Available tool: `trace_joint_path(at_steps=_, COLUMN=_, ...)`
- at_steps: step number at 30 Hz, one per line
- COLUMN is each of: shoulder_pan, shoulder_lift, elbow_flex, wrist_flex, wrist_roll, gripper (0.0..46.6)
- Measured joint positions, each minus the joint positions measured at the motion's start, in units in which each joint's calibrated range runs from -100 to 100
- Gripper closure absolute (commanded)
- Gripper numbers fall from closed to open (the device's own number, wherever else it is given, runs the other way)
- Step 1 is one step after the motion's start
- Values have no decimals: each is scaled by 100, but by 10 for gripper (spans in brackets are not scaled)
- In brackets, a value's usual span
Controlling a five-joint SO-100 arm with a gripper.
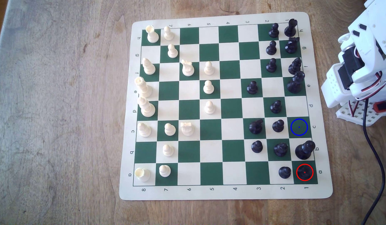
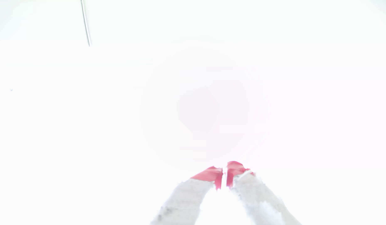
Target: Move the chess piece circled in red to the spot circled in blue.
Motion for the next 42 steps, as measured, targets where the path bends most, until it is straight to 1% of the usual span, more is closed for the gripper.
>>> trace_joint_path(at_steps=2, shoulder_pan=0, shoulder_lift=0, elbow_flex=-271, wrist_flex=677, wrist_roll=-10, gripper=460)
trace_joint_path(at_steps=3, shoulder_pan=0, shoulder_lift=0, elbow_flex=-316, wrist_flex=845, wrist_roll=-15, gripper=444)
trace_joint_path(at_steps=4, shoulder_pan=0, shoulder_lift=0, elbow_flex=-389, wrist_flex=1020, wrist_roll=-10, gripper=439)
trace_joint_path(at_steps=5, shoulder_pan=0, shoulder_lift=0, elbow_flex=-470, wrist_flex=1227, wrist_roll=0, gripper=418)
trace_joint_path(at_steps=6, shoulder_pan=0, shoulder_lift=0, elbow_flex=-578, wrist_flex=1538, wrist_roll=5, gripper=340)
trace_joint_path(at_steps=7, shoulder_pan=0, shoulder_lift=0, elbow_flex=-822, wrist_flex=2239, wrist_roll=5, gripper=312)
trace_joint_path(at_steps=9, shoulder_pan=0, shoulder_lift=0, elbow_flex=-1030, wrist_flex=3020, wrist_roll=5, gripper=247)
trace_joint_path(at_steps=10, shoulder_pan=0, shoulder_lift=0, elbow_flex=-1211, wrist_flex=3466, wrist_roll=5, gripper=303)
trace_joint_path(at_steps=12, shoulder_pan=-29, shoulder_lift=0, elbow_flex=-1771, wrist_flex=4765, wrist_roll=5, gripper=354)
trace_joint_path(at_steps=13, shoulder_pan=-81, shoulder_lift=0, elbow_flex=-1961, wrist_flex=5339, wrist_roll=5, gripper=371)
trace_joint_path(at_steps=14, shoulder_pan=-118, shoulder_lift=17, elbow_flex=-2151, wrist_flex=5841, wrist_roll=5, gripper=403)
trace_joint_path(at_steps=15, shoulder_pan=-140, shoulder_lift=117, elbow_flex=-2395, wrist_flex=6486, wrist_roll=5, gripper=413)
trace_joint_path(at_steps=19, shoulder_pan=-125, shoulder_lift=293, elbow_flex=-2793, wrist_flex=7179, wrist_roll=5, gripper=428)
trace_joint_path(at_steps=20, shoulder_pan=-37, shoulder_lift=385, elbow_flex=-2982, wrist_flex=7546, wrist_roll=5, gripper=423)
trace_joint_path(at_steps=22, shoulder_pan=-29, shoulder_lift=486, elbow_flex=-3163, wrist_flex=7833, wrist_roll=-20, gripper=408)
trace_joint_path(at_steps=23, shoulder_pan=-22, shoulder_lift=578, elbow_flex=-3326, wrist_flex=8040, wrist_roll=15, gripper=383)
trace_joint_path(at_steps=24, shoulder_pan=-22, shoulder_lift=779, elbow_flex=-3678, wrist_flex=8454, wrist_roll=147, gripper=375)
trace_joint_path(at_steps=26, shoulder_pan=-74, shoulder_lift=897, elbow_flex=-3913, wrist_flex=8725, wrist_roll=254, gripper=361)
trace_joint_path(at_steps=28, shoulder_pan=-302, shoulder_lift=964, elbow_flex=-4040, wrist_flex=9060, wrist_roll=440, gripper=349)
trace_joint_path(at_steps=29, shoulder_pan=-531, shoulder_lift=972, elbow_flex=-4076, wrist_flex=9434, wrist_roll=606, gripper=343)
trace_joint_path(at_steps=31, shoulder_pan=-723, shoulder_lift=989, elbow_flex=-4094, wrist_flex=9761, wrist_roll=718, gripper=331)
trace_joint_path(at_steps=32, shoulder_pan=-848, shoulder_lift=1031, elbow_flex=-4166, wrist_flex=10000, wrist_roll=796, gripper=291)
trace_joint_path(at_steps=33, shoulder_pan=-1032, shoulder_lift=1198, elbow_flex=-4437, wrist_flex=10701, wrist_roll=850, gripper=276)
trace_joint_path(at_steps=35, shoulder_pan=-1173, shoulder_lift=1424, elbow_flex=-4754, wrist_flex=11586, wrist_roll=825, gripper=267)
trace_joint_path(at_steps=37, shoulder_pan=-1298, shoulder_lift=1944, elbow_flex=-5323, wrist_flex=12685, wrist_roll=694, gripper=268)
trace_joint_path(at_steps=41, shoulder_pan=-1593, shoulder_lift=2413, elbow_flex=-5856, wrist_flex=13633, wrist_roll=674, gripper=267)
trace_joint_path(at_steps=42, shoulder_pan=-1785, shoulder_lift=2597, elbow_flex=-6046, wrist_flex=14151, wrist_roll=674, gripper=267)
